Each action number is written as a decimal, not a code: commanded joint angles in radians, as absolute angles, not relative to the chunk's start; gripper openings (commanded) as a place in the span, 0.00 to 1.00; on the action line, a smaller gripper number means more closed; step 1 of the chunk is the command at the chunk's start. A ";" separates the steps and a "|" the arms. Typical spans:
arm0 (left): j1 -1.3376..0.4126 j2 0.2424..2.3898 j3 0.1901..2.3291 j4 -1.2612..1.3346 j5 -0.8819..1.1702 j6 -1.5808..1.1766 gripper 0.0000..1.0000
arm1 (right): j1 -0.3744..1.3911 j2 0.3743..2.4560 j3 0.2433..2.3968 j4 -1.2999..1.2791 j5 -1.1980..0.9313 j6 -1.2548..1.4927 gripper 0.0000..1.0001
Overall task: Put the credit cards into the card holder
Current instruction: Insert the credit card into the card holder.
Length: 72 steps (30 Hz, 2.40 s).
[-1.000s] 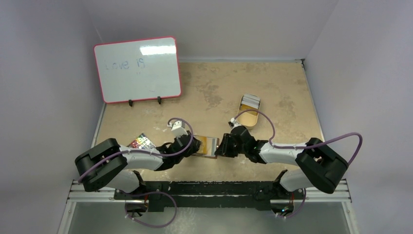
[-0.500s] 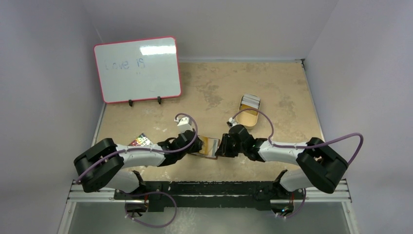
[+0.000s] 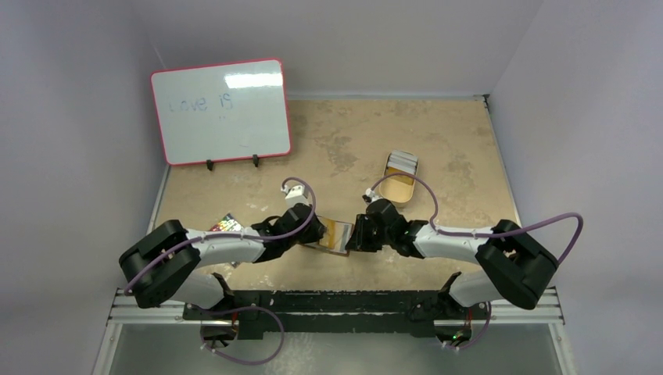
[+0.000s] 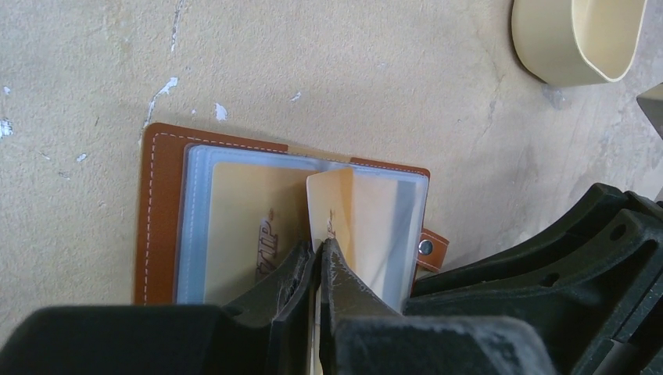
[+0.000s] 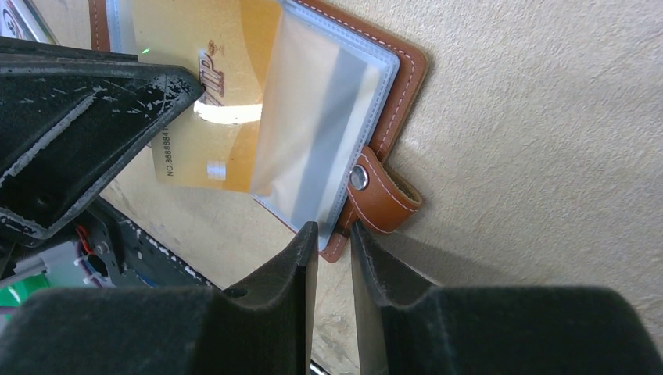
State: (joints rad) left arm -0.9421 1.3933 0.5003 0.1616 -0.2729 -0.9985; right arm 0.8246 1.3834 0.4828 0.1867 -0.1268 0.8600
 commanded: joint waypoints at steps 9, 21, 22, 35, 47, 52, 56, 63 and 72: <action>-0.887 1.442 0.460 0.092 -0.014 -0.911 0.01 | 0.830 1.414 0.516 0.166 -0.094 0.836 0.25; -0.882 1.398 0.501 -0.004 -0.060 -0.893 0.28 | 0.829 1.378 0.554 0.092 -0.034 0.810 0.28; -0.882 1.384 0.500 0.001 -0.064 -0.902 0.29 | 0.829 1.370 0.558 0.082 -0.030 0.809 0.28; -0.871 1.341 0.499 -0.019 -0.114 -0.930 0.31 | 0.775 1.290 0.577 0.054 0.004 0.761 0.30; -0.870 1.246 0.408 0.144 -0.117 -1.050 0.30 | 0.761 1.300 0.568 0.093 -0.031 0.759 0.29; -0.869 1.242 0.384 0.209 -0.116 -1.076 0.24 | 0.761 1.298 0.561 0.101 -0.035 0.762 0.29; -0.868 1.244 0.374 0.244 -0.110 -1.088 0.20 | 0.761 1.301 0.555 0.111 -0.037 0.763 0.29; -0.868 1.240 0.368 0.258 -0.106 -1.100 0.03 | 0.760 1.317 0.549 0.133 -0.034 0.769 0.29; -0.830 1.216 0.383 0.118 -0.037 -1.067 0.00 | 0.732 1.334 0.547 0.145 -0.040 0.747 0.29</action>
State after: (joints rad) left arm -0.8528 1.2465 0.3733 0.1684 -0.0811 -1.0840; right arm 0.7452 1.3239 0.5495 0.1139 -0.0296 0.7696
